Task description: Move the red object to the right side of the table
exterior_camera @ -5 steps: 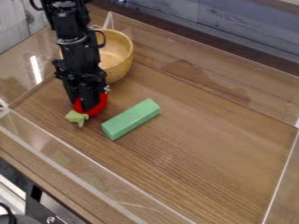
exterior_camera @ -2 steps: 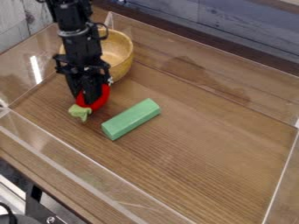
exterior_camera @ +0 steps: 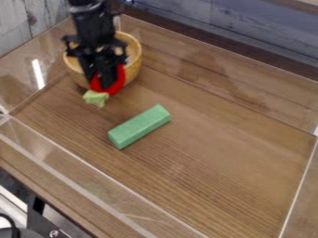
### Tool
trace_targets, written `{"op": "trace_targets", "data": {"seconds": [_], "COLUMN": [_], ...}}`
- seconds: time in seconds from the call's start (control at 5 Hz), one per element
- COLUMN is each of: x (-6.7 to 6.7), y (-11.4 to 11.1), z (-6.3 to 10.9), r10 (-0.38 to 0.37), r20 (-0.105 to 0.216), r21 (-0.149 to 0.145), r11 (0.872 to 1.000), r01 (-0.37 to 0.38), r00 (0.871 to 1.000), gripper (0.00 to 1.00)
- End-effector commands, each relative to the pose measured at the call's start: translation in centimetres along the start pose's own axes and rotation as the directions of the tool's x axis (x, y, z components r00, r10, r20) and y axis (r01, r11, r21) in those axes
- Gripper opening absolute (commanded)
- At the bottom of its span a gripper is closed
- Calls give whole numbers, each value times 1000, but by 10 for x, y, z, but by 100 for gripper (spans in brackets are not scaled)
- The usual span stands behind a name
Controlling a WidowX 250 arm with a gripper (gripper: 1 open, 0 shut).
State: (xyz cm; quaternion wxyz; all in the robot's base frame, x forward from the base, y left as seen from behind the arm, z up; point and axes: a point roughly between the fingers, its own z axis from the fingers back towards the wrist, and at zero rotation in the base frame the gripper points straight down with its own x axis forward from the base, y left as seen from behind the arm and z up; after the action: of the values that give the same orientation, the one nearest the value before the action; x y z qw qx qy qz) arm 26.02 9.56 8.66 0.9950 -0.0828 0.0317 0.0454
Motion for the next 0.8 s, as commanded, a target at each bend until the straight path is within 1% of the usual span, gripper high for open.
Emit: {"op": "trace_targets", "data": {"seconds": [0.0,0.2,0.4,0.6], "x": [21,30,42,49], "y": [-38,-82,-121,-150], "z": [23,11,-10,-33], "r10": [-37,-84,-113,-122], "r20": [73,66,61,58], "r21": [5,1,3,11], "r11": [999,996,994,993], "r01": [37,84,113,122], "r00": [997,994,992,991], "gripper": [0,0,0,0]}}
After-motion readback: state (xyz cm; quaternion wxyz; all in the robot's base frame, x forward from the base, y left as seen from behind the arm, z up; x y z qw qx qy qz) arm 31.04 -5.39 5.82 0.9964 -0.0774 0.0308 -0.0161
